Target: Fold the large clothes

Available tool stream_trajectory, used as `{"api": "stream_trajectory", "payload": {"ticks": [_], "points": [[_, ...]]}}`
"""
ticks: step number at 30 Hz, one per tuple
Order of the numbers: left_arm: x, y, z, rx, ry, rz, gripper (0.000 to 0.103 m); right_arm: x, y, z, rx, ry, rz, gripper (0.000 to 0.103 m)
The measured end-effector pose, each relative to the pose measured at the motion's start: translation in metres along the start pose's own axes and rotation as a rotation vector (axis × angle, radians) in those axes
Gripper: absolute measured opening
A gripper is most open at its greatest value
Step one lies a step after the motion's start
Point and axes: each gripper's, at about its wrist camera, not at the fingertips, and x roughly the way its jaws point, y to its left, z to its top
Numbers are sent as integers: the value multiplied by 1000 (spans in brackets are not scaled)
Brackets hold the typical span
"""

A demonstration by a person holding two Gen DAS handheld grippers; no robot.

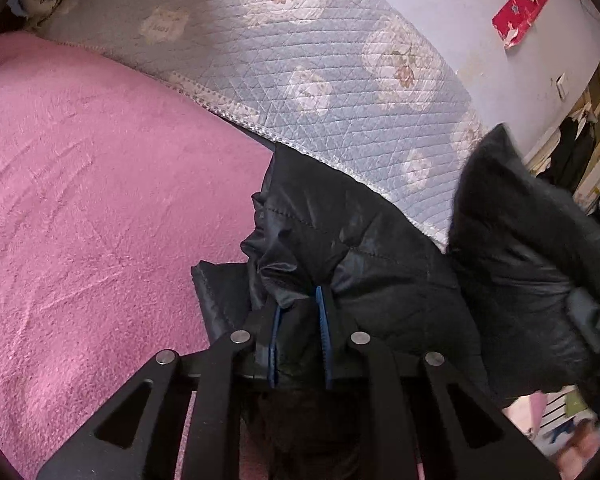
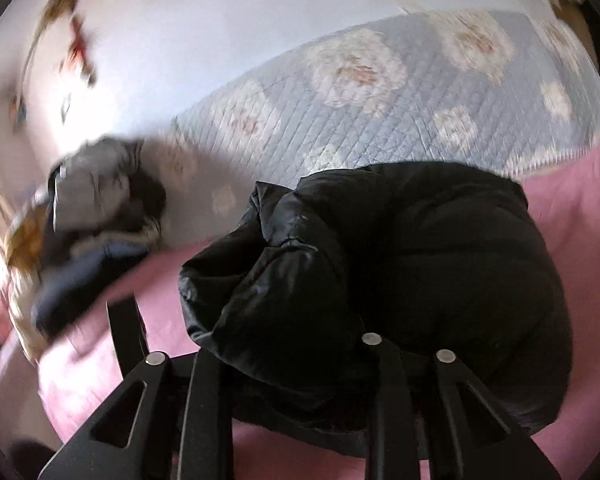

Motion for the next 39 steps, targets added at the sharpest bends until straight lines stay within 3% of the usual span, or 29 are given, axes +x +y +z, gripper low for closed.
{"api": "stream_trajectory", "payload": {"ticks": [1,4,5,8,11,13,15,16,20,24,29,34,35,37,39], "points": [[-1,-4,-1,19,-6,21,15,-7,0,4,1,-3,10,40],[-5,-20,-4,94,-31,80,16,-40,-15,19,98,-84,54,81],[-4,-21,-5,105,-30,89,17,-52,-19,25,119,-127,89,86],[-4,-16,-4,80,-26,69,17,-85,-34,46,146,-225,97,86],[-5,-14,-4,68,-31,58,17,-101,-67,60,229,-322,-33,87],[-5,-18,-4,86,-36,64,18,-87,-89,68,236,-267,-219,87],[-5,-20,-5,96,-39,58,22,-56,-117,73,252,-102,-399,87],[-5,-19,-5,97,-38,53,22,-44,-133,74,283,-45,-418,86],[-5,-17,-5,92,-35,48,22,-10,-183,71,416,13,-235,86],[-4,-18,-5,99,-35,53,23,18,-159,62,312,87,-56,83],[-6,-19,-5,101,-50,41,23,47,-112,32,166,126,-38,83],[-10,-17,-4,92,-67,47,23,56,-84,17,41,104,-129,83],[-18,-18,-4,90,-108,68,23,56,-83,17,32,105,-137,83],[-54,-30,-2,119,-293,169,24,58,-80,18,13,108,-152,83],[-101,-48,0,191,-479,148,53,57,-78,17,-12,99,-163,83]]}}
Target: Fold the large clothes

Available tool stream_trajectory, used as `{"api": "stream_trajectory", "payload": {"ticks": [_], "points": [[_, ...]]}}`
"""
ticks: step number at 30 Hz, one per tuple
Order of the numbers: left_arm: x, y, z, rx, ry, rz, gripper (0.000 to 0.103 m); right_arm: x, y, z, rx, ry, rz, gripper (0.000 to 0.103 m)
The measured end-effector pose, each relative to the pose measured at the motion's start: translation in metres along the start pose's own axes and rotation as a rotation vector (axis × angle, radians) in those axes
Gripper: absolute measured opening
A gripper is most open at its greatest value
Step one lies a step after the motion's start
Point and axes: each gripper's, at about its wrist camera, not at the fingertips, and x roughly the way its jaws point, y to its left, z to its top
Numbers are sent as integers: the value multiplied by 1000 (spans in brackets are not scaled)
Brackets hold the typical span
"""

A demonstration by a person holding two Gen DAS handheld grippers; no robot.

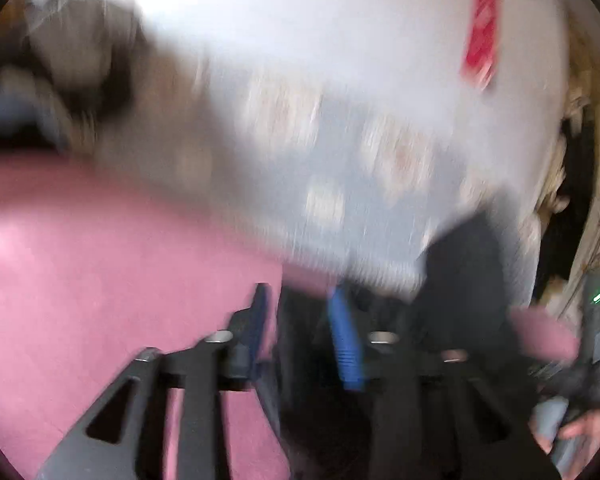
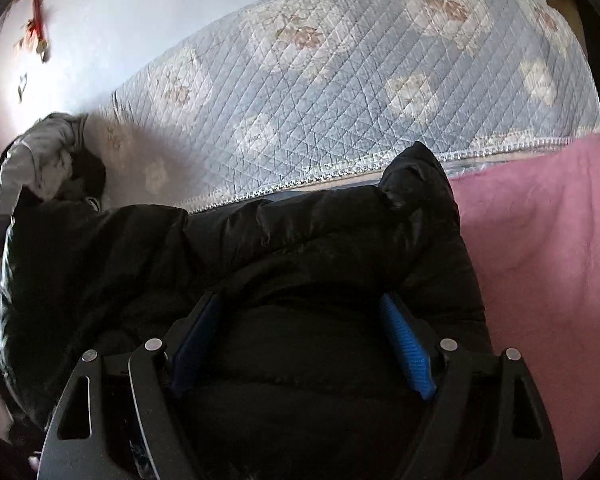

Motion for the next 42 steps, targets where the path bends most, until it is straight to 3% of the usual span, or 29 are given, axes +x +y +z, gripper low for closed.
{"api": "stream_trajectory", "payload": {"ticks": [1,4,6,8,12,14,16,17,20,21,25,28,30,33,36,38,39,40,41,42], "points": [[-14,-3,12,-1,-41,-35,71,0,1,-2,-15,-6,-2,83],[-31,-15,42,-49,-22,-175,73,-2,6,-4,-59,-19,-13,83],[-29,-25,48,-60,21,-226,76,-3,6,-3,-45,-27,-7,83],[-20,-38,46,-21,74,-231,79,-8,2,-2,-18,-39,30,83],[27,-63,26,91,182,-111,80,-22,-2,-2,3,-59,43,83],[49,-72,14,195,205,79,80,-31,-7,0,16,-77,36,83],[64,-67,0,240,244,183,80,-42,-19,4,65,-119,-7,83],[70,-58,-6,205,282,191,82,-47,-29,7,103,-144,-25,83],[81,-9,-31,-53,381,164,84,-54,-56,12,181,-167,-36,86],[83,1,-39,-92,399,154,84,-54,-65,14,203,-155,-31,86],[79,5,-46,-69,394,186,91,-53,-76,13,170,-67,-108,86],[80,2,-46,-60,391,200,97,-56,-79,10,173,-50,-47,88],[84,9,-49,-105,421,164,101,-49,-87,5,229,-17,33,92],[95,29,-55,-248,499,29,103,-23,-104,-11,321,88,148,93],[98,23,-53,-228,515,6,103,-6,-122,-28,446,112,280,93],[100,19,-54,-218,533,-30,102,-2,-126,-36,458,95,324,93],[101,17,-54,-227,544,-72,84,-2,-123,-36,436,93,333,93],[104,16,-55,-249,568,-145,71,0,-119,-36,425,103,367,87],[110,18,-59,-305,605,-259,55,1,-118,-37,443,103,404,68],[113,19,-63,-320,621,-307,49,-1,-119,-39,474,64,424,65]]}}
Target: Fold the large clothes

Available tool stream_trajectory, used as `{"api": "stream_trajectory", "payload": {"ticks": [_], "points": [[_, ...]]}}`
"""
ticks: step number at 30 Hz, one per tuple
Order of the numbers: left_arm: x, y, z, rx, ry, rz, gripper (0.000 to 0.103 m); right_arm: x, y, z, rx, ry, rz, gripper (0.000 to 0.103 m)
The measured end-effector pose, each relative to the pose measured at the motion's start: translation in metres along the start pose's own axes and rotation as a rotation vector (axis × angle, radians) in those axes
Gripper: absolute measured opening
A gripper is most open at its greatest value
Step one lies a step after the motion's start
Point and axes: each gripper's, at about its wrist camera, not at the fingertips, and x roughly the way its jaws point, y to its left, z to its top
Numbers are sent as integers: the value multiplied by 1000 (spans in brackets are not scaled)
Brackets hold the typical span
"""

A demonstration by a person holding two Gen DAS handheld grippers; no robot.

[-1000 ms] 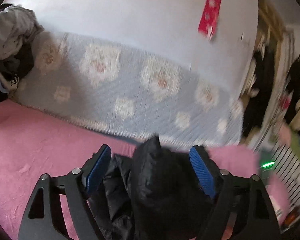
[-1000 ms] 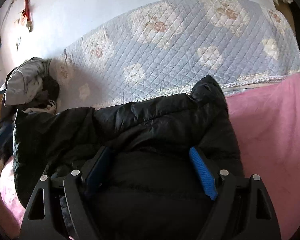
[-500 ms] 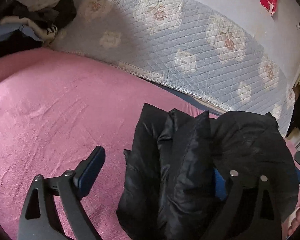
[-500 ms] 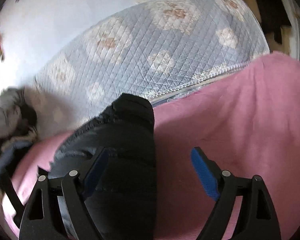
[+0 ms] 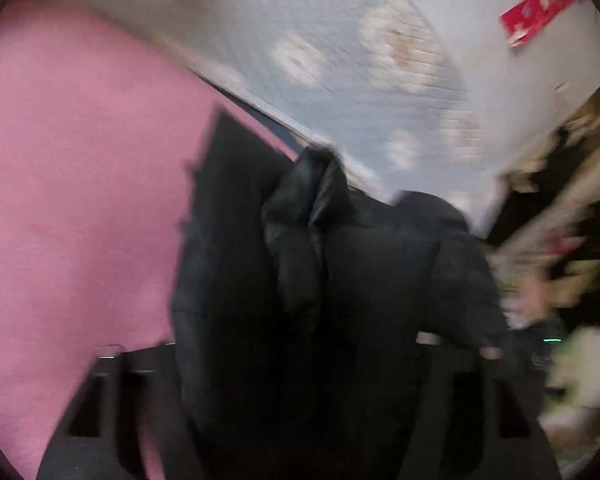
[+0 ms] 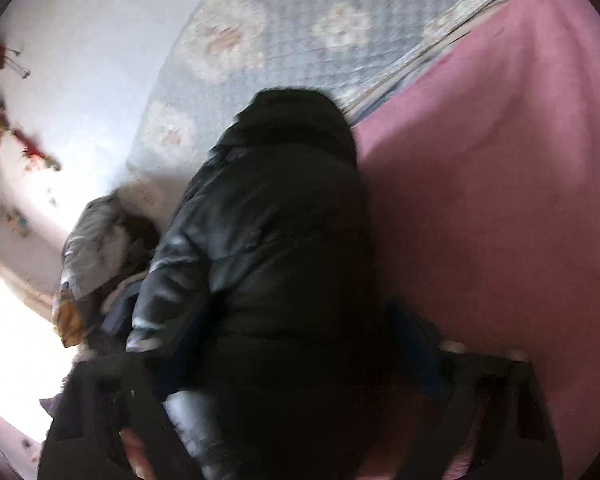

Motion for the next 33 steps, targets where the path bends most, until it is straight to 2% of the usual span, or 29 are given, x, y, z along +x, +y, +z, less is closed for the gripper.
{"api": "stream_trajectory", "payload": {"ticks": [1,2,3,5,8,11,15,19,23,25,27,29,32,33], "points": [[0,1,1,-4,5,-5,46,-2,1,-3,-23,-31,6,57],[-3,0,3,-15,0,-16,39,-3,3,-4,-47,-37,2,53],[-8,-3,4,-9,-14,-24,34,-3,6,-5,-63,-40,-5,52],[-14,-11,9,18,-34,7,31,-3,14,-3,-73,-39,-11,50],[-32,-19,28,22,-72,8,31,-1,42,1,-109,-41,-33,49],[-68,-23,70,47,-118,-4,31,2,87,8,-166,-51,-9,49],[-129,-29,158,136,-185,27,31,32,167,17,-232,-73,60,50],[-190,-11,238,215,-229,100,31,99,247,21,-274,-64,141,51],[-232,34,299,299,-262,209,31,180,299,22,-280,-39,221,51],[-246,70,323,282,-295,203,31,230,317,17,-271,-33,267,51],[-247,107,341,260,-323,199,31,269,328,13,-282,-41,288,52],[-235,139,360,272,-329,212,31,314,338,9,-311,-47,272,52],[-214,178,380,298,-316,201,31,368,333,15,-321,-46,240,52],[-204,192,385,310,-316,218,31,388,328,18,-307,-35,232,52]]}}
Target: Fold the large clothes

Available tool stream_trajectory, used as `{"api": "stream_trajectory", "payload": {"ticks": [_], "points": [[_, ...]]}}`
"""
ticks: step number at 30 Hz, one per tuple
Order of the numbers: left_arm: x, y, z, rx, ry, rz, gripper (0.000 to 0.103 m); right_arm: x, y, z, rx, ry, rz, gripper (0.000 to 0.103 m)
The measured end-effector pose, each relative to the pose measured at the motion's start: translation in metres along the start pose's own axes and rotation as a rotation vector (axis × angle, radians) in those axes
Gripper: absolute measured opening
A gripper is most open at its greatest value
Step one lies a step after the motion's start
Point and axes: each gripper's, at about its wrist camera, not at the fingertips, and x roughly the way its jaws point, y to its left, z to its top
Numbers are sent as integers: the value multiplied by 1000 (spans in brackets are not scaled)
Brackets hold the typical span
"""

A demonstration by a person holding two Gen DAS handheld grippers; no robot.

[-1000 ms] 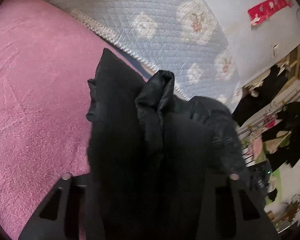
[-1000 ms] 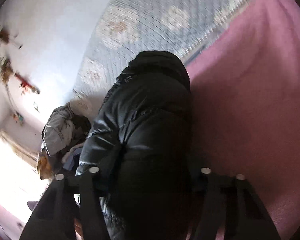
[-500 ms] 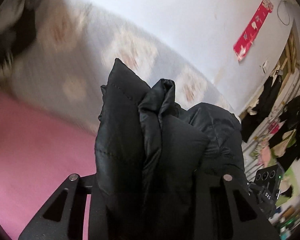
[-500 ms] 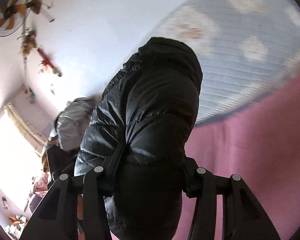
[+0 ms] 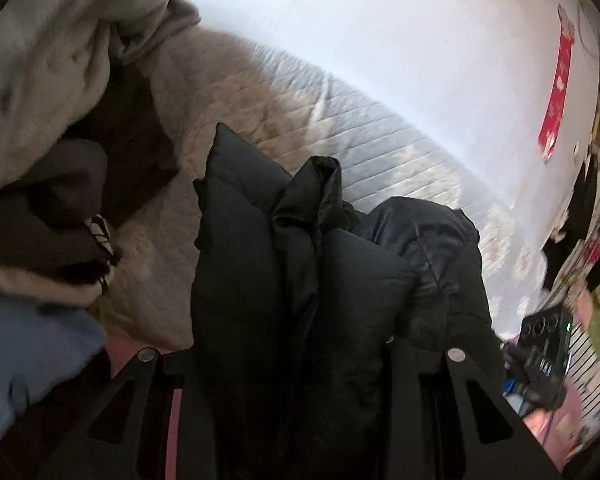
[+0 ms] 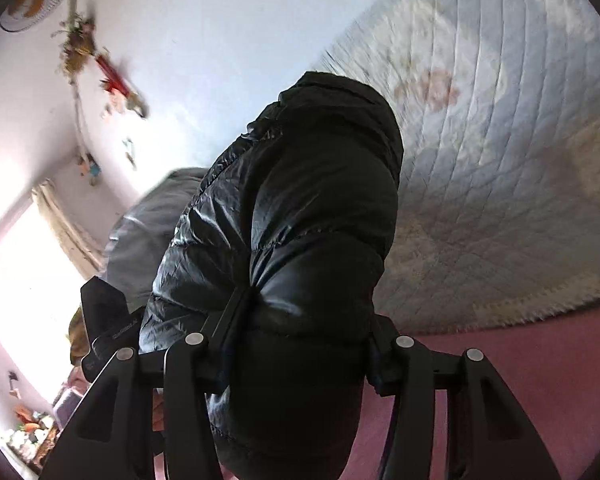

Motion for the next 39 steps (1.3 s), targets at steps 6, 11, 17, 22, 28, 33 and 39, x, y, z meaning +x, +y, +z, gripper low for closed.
{"api": "stream_trajectory", "payload": {"ticks": [6,11,17,22,28,33,39], "points": [[76,62,-37,-35,109,199,46,79,-31,-16,-38,142,-171,53],[84,13,-49,222,-5,467,62,89,-11,-36,-248,75,-449,74],[19,-5,-53,251,-123,521,103,45,31,-39,-482,-79,-616,90],[-56,-41,-79,315,-184,464,103,-23,53,-40,-383,-53,-390,92],[-103,-94,-134,296,-187,349,103,-87,88,-95,-457,-63,-364,103],[-115,-119,-172,375,-239,412,103,-98,91,-138,-544,-86,-458,103],[-126,-113,-178,334,-341,484,103,-79,77,-152,-571,-48,-501,103]]}}
